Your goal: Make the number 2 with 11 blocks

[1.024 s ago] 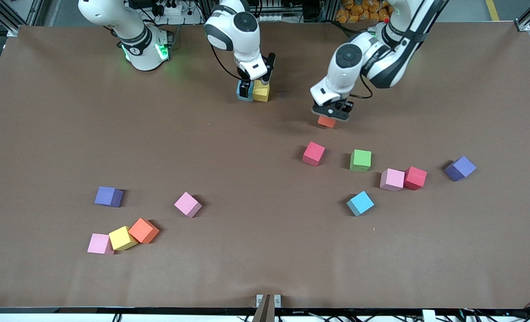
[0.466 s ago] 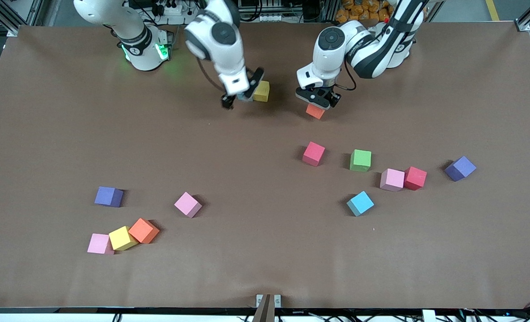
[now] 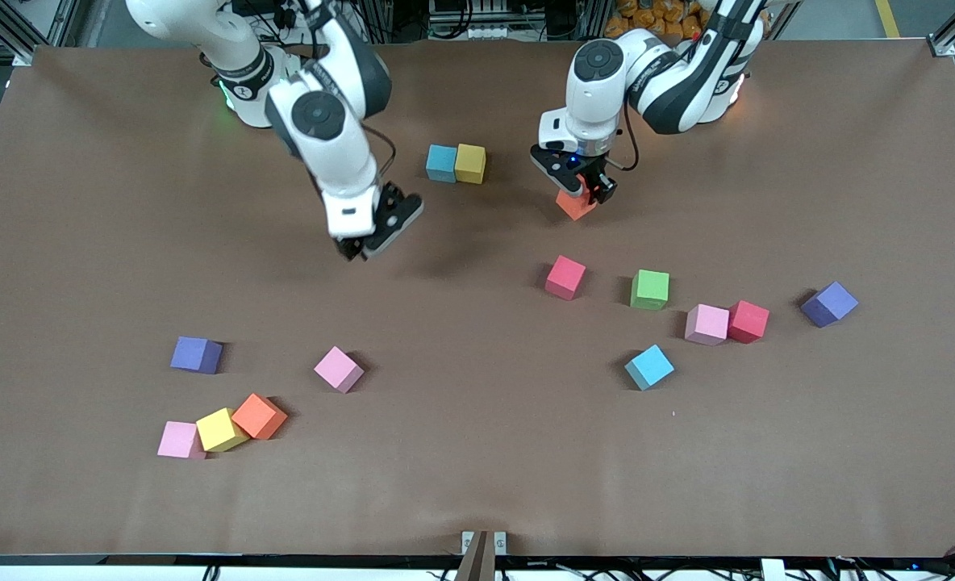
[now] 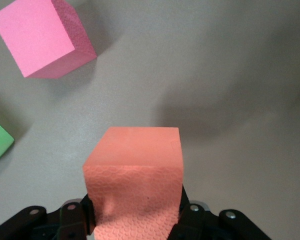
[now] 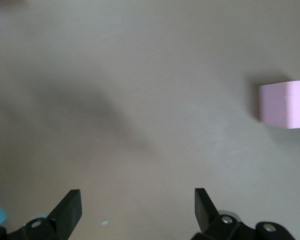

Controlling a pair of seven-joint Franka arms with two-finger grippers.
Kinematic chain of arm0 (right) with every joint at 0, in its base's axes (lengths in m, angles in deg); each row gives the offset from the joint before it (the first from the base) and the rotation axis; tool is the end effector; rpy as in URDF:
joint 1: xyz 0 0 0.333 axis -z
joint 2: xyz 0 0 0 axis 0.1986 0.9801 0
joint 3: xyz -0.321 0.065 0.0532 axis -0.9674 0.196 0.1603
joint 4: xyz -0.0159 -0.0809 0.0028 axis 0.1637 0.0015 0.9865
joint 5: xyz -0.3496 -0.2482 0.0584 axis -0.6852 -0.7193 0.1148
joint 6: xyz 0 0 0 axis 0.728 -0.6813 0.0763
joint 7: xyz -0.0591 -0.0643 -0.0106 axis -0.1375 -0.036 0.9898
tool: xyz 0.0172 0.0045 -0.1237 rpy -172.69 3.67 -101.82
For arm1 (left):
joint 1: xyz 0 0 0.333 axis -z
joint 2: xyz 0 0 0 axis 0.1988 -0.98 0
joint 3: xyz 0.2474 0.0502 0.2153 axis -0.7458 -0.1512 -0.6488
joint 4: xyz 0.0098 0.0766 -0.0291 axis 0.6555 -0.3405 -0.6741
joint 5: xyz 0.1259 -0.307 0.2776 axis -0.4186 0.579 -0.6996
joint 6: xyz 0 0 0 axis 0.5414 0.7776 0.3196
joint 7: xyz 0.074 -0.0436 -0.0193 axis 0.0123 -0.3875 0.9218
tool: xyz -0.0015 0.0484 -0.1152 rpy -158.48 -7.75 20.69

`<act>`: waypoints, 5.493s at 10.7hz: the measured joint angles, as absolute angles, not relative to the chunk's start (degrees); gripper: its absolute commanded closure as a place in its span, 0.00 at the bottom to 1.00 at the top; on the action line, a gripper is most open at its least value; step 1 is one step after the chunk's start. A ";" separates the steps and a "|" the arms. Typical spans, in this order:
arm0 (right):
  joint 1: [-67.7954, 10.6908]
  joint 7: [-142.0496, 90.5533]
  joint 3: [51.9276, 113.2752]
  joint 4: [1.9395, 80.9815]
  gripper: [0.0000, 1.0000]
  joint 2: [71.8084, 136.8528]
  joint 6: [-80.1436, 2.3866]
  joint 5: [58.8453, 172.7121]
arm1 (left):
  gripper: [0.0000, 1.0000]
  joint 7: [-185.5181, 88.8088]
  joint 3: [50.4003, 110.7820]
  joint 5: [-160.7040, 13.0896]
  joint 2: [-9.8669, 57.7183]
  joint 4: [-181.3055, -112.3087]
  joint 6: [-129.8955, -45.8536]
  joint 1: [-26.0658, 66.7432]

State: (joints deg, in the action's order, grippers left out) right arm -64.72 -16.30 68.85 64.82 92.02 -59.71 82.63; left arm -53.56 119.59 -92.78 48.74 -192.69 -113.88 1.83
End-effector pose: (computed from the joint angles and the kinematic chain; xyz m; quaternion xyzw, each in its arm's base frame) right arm 0.5001 0.3415 0.2966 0.9188 0.3933 0.0317 0.0030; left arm 0.3189 -0.3496 0.2296 -0.8879 0.4572 0.0045 0.0512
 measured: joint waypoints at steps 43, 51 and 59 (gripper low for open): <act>-47.45 -24.65 78.84 29.66 0.75 119.66 -52.30 92.36 | 0.95 -67.63 97.52 -102.02 23.42 -171.83 -106.84 43.19; -56.16 -43.65 76.42 37.88 0.76 110.81 -51.58 92.36 | 0.00 -62.19 97.38 -106.50 22.40 -171.07 -106.50 44.93; -64.96 -58.13 71.75 40.99 0.76 109.37 -51.11 92.36 | 0.00 -61.25 98.79 -103.63 35.43 -168.98 -91.50 38.64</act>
